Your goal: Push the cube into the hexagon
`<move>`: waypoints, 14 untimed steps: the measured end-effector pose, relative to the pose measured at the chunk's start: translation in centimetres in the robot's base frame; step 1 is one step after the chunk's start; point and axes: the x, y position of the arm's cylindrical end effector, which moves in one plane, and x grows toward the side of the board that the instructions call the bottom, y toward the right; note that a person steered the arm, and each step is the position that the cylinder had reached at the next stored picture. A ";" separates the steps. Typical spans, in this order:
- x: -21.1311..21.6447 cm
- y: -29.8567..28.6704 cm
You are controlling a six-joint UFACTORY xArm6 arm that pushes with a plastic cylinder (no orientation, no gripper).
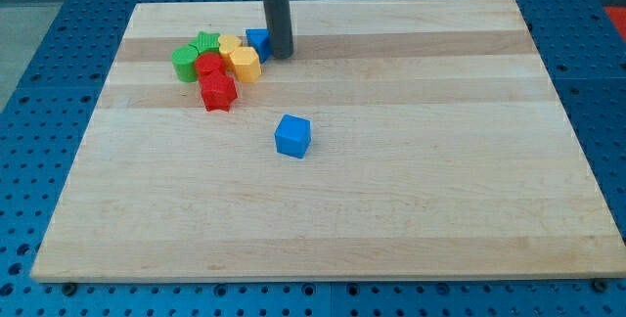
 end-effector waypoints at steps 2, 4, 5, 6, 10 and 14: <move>-1.9 -2.0; -1.9 -3.1; -1.9 0.0; 0.1 7.0; 20.8 -2.3; 13.1 0.3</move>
